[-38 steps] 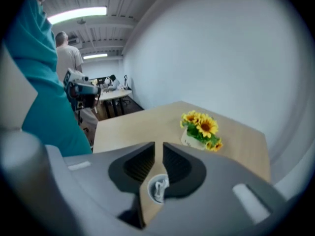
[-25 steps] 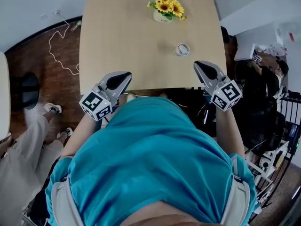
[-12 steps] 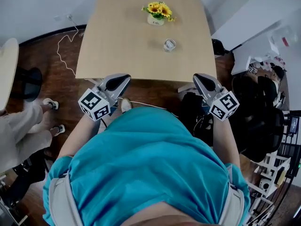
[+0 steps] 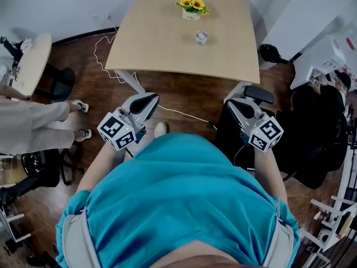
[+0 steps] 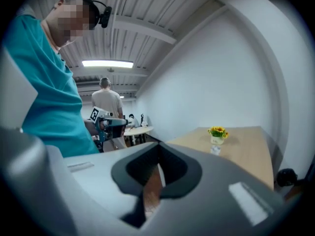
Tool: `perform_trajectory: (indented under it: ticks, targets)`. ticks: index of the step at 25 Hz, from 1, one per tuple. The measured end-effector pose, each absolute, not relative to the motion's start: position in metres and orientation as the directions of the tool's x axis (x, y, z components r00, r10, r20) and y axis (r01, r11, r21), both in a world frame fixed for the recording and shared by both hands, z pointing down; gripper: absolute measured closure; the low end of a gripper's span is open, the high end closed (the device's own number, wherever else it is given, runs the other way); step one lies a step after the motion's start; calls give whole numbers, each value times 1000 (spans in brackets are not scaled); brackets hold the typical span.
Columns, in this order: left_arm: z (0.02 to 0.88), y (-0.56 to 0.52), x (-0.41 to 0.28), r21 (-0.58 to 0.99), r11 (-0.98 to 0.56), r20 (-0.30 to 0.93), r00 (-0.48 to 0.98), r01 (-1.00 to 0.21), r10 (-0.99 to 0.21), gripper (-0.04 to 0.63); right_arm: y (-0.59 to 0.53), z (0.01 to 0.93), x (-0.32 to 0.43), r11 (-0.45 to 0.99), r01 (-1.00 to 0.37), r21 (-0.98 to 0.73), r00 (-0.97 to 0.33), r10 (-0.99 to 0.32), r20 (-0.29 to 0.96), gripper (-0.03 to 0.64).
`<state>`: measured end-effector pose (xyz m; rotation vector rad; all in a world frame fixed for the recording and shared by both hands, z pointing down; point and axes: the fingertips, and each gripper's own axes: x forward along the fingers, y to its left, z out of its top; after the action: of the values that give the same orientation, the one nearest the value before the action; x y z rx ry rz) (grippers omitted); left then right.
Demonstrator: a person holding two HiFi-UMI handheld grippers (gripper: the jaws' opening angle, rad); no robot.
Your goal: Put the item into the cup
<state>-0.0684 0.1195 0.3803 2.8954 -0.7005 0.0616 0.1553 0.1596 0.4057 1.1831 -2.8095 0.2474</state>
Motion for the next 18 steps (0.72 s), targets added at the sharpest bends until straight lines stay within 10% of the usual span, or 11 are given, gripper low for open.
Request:
perform_trajectory:
  ticks: [18]
  targets:
    - [395, 137, -176, 185, -870, 60, 889, -456, -453, 591, 185, 395, 67, 586, -782, -213, -613, -784, 94, 617]
